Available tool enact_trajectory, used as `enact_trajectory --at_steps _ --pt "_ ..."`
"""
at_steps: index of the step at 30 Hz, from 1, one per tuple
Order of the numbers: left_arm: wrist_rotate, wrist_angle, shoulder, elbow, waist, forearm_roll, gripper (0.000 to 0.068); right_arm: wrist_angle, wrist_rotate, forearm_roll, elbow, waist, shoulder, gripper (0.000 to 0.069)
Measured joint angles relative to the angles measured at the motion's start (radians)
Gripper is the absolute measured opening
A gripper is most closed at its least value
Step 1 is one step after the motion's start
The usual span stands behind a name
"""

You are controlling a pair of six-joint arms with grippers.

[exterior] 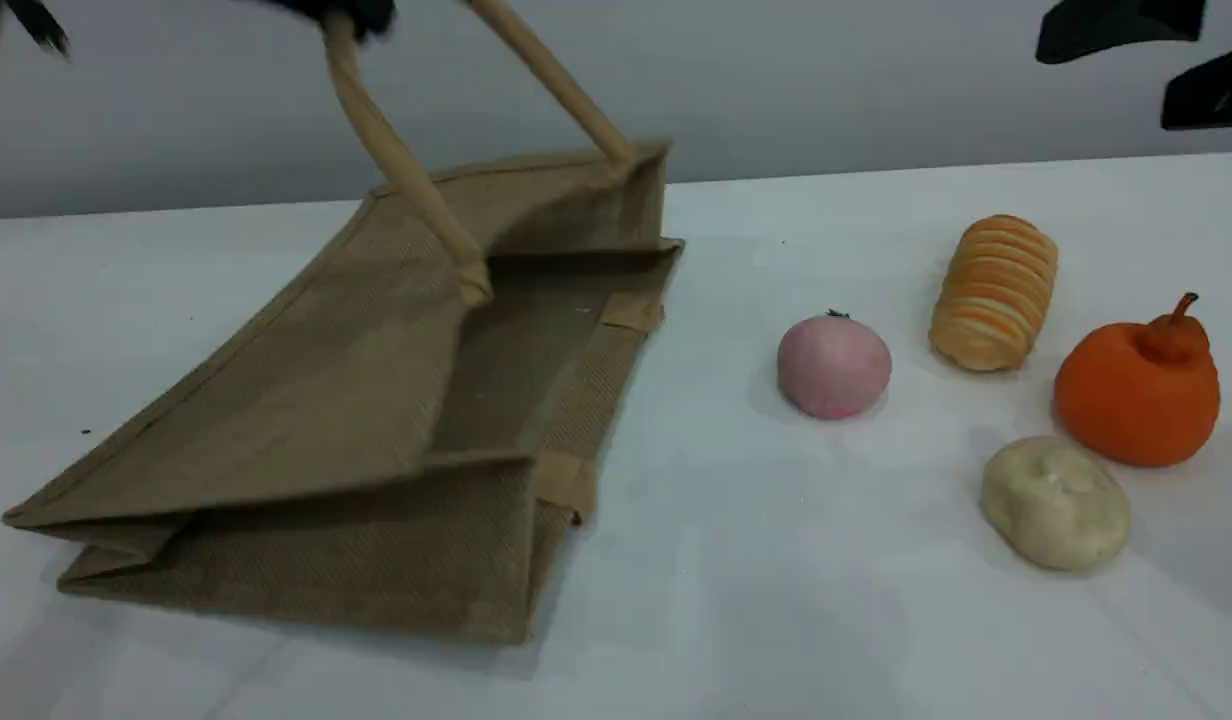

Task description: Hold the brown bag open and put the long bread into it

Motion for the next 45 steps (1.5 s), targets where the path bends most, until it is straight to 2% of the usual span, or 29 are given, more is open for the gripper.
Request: enact_trajectory --at_steps 5,10,14,19,21,29,33,45 --pt "-0.002 0.074 -0.12 0.0 0.0 0.007 0.0086 0.0 -0.128 0.039 -0.079 0.0 0.091 0.0585" --pt "0.01 0.164 -0.2 0.0 0.0 0.006 0.0086 -0.031 -0.13 0.039 -0.186 0.0 0.194 0.0585" --pt "0.029 0.194 -0.237 -0.003 0.0 0.006 0.0086 -0.029 -0.13 0.039 -0.25 0.0 0.276 0.0585" --pt "-0.028 0.197 -0.255 -0.034 0.0 0.118 0.0086 -0.052 -0.136 0.038 -0.323 0.0 0.38 0.0585" --pt "-0.033 0.21 -0.255 -0.042 0.001 0.136 0.0086 -0.077 -0.14 0.038 -0.349 0.0 0.417 0.0585" --pt "0.037 0.253 -0.255 -0.042 0.001 0.05 0.0086 -0.172 -0.191 0.039 -0.443 0.0 0.538 0.0585" --pt "0.041 0.267 -0.255 -0.042 0.001 0.026 0.0086 -0.233 -0.21 0.04 -0.476 0.0 0.573 0.0585" --pt "0.039 0.265 -0.254 -0.042 0.001 -0.026 0.0086 -0.232 -0.248 0.038 -0.513 0.0 0.683 0.0585"
